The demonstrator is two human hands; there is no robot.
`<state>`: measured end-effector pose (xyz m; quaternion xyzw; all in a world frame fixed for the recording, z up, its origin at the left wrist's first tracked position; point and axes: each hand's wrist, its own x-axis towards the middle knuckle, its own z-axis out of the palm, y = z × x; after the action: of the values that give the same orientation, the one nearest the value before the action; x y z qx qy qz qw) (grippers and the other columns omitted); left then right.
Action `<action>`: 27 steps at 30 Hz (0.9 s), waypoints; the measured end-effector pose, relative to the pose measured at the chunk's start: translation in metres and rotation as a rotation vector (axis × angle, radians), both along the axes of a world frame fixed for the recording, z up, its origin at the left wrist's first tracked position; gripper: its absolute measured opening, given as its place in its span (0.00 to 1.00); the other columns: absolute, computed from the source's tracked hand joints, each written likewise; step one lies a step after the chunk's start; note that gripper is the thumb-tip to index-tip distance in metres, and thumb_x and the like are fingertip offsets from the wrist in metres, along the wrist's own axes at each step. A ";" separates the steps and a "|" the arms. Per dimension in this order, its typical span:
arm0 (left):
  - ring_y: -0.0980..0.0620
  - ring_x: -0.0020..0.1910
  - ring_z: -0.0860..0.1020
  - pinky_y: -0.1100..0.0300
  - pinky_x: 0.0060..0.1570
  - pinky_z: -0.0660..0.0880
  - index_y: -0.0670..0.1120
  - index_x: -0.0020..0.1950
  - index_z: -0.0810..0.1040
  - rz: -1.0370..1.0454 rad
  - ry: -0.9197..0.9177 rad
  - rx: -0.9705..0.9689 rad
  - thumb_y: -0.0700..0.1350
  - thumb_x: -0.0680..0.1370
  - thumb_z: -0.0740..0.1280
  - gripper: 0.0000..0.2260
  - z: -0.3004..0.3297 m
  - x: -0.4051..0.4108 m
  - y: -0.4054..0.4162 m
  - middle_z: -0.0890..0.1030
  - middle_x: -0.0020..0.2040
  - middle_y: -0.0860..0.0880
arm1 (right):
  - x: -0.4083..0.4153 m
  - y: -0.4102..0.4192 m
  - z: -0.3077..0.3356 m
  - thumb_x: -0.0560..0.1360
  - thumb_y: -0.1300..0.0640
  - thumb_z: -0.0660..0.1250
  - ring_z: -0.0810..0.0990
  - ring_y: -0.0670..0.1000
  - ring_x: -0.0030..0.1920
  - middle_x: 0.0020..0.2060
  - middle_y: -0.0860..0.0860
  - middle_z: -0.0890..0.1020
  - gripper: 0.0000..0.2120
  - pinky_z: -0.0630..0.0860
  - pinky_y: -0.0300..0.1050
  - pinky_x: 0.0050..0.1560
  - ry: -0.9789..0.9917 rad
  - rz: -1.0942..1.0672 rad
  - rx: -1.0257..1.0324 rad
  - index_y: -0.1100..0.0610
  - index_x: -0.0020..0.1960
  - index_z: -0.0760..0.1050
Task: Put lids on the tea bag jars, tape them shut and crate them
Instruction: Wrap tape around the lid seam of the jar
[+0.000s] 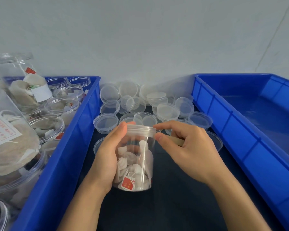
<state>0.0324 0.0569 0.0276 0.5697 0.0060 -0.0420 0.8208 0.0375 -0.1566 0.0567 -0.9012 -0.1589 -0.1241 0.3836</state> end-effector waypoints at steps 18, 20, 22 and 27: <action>0.36 0.60 0.84 0.39 0.59 0.82 0.52 0.72 0.80 -0.042 -0.031 0.059 0.63 0.76 0.67 0.27 -0.004 0.001 -0.001 0.84 0.63 0.40 | -0.001 -0.003 0.000 0.75 0.33 0.66 0.75 0.47 0.31 0.30 0.46 0.75 0.10 0.74 0.48 0.36 0.019 0.013 0.030 0.33 0.54 0.78; 0.44 0.60 0.85 0.49 0.56 0.85 0.54 0.70 0.79 -0.017 -0.081 0.219 0.67 0.72 0.70 0.30 -0.002 0.002 -0.003 0.86 0.61 0.47 | 0.000 -0.003 -0.001 0.76 0.35 0.66 0.77 0.46 0.34 0.31 0.44 0.77 0.09 0.72 0.45 0.38 0.016 -0.004 0.002 0.33 0.54 0.78; 0.57 0.58 0.85 0.65 0.50 0.82 0.58 0.69 0.78 0.022 -0.140 0.369 0.69 0.69 0.72 0.31 0.002 0.003 -0.006 0.86 0.58 0.58 | 0.000 -0.002 -0.003 0.77 0.36 0.67 0.77 0.46 0.36 0.32 0.43 0.78 0.07 0.71 0.44 0.40 0.019 -0.017 -0.010 0.34 0.54 0.76; 0.62 0.51 0.84 0.68 0.44 0.79 0.65 0.67 0.77 0.161 -0.232 0.517 0.68 0.72 0.68 0.24 0.006 0.003 -0.006 0.83 0.52 0.64 | 0.001 0.005 -0.004 0.77 0.33 0.63 0.77 0.46 0.34 0.31 0.39 0.78 0.10 0.74 0.45 0.37 -0.010 -0.026 -0.056 0.38 0.49 0.71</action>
<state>0.0350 0.0511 0.0340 0.7586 -0.0320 0.0915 0.6444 0.0382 -0.1514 0.0527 -0.9130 -0.1527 -0.1289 0.3556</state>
